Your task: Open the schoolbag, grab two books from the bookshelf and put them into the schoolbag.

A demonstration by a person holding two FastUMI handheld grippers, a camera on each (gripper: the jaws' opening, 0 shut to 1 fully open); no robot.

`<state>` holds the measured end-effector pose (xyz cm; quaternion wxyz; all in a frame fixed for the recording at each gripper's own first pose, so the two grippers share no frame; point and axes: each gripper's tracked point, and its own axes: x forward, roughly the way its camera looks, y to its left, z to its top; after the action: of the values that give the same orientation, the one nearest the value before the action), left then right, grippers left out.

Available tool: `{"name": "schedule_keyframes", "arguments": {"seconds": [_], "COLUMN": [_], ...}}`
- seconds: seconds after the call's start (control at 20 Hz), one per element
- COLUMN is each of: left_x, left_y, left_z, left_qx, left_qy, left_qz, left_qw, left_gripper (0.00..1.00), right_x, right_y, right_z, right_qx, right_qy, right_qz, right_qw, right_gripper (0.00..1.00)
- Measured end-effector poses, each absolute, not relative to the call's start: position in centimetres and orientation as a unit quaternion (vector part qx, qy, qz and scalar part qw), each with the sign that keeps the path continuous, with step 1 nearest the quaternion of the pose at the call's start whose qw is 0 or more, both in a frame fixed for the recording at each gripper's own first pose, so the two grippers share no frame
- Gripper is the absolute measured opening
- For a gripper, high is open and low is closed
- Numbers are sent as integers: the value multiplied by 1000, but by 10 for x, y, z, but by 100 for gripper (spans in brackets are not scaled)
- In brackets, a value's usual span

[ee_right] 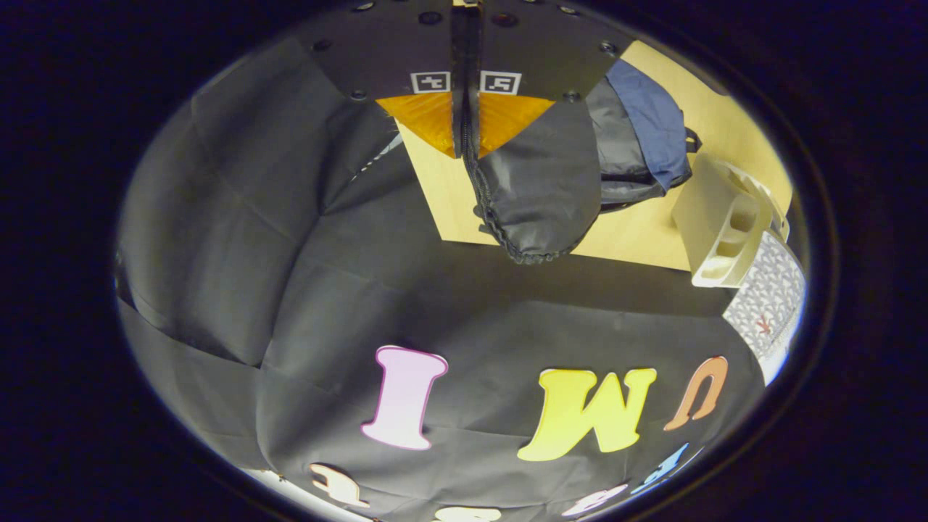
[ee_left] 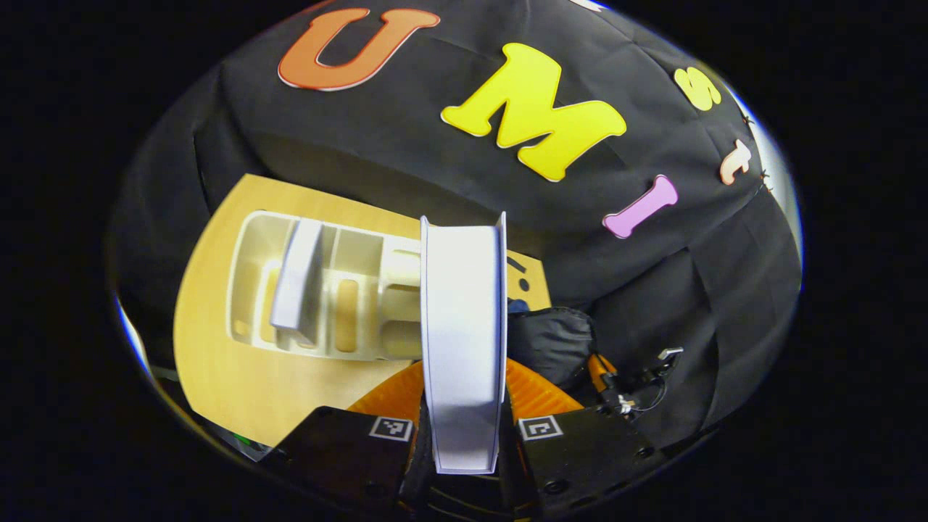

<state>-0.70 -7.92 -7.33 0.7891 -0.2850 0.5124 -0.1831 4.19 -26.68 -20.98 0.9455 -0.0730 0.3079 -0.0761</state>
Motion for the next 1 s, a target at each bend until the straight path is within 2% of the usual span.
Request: {"name": "schedule_keyframes", "arguments": {"seconds": [0.2, 0.25, 0.55, 0.75, 0.8, 1.0], "left_x": [-27, -35, -52, -36, -33, -30], "left_y": [-135, -151, -239, -272, -276, -292], "left_z": [-119, -131, -219, -256, -261, -266], "left_qx": [-298, -302, -299, -319, -326, -395], "left_qy": [536, 544, 581, 571, 570, 549], "left_qz": [-212, -214, -211, -220, -219, -227], "left_qw": [761, 753, 727, 724, 722, 701], "left_gripper": [39, 39, 39, 39, 39, 39], "right_x": [41, 41, 41, 41, 41, 41], "right_y": [-263, -264, -266, -269, -271, -282], "right_z": [-211, -211, -213, -211, -210, -208], "right_qx": [-85, -82, -80, -80, -79, -83], "right_qy": [309, 310, 312, 313, 313, 316], "right_qz": [-69, -70, -67, -67, -67, -74], "right_qw": [945, 945, 944, 944, 944, 942], "right_gripper": [0, 2, 0, 2, 0, 0]}}
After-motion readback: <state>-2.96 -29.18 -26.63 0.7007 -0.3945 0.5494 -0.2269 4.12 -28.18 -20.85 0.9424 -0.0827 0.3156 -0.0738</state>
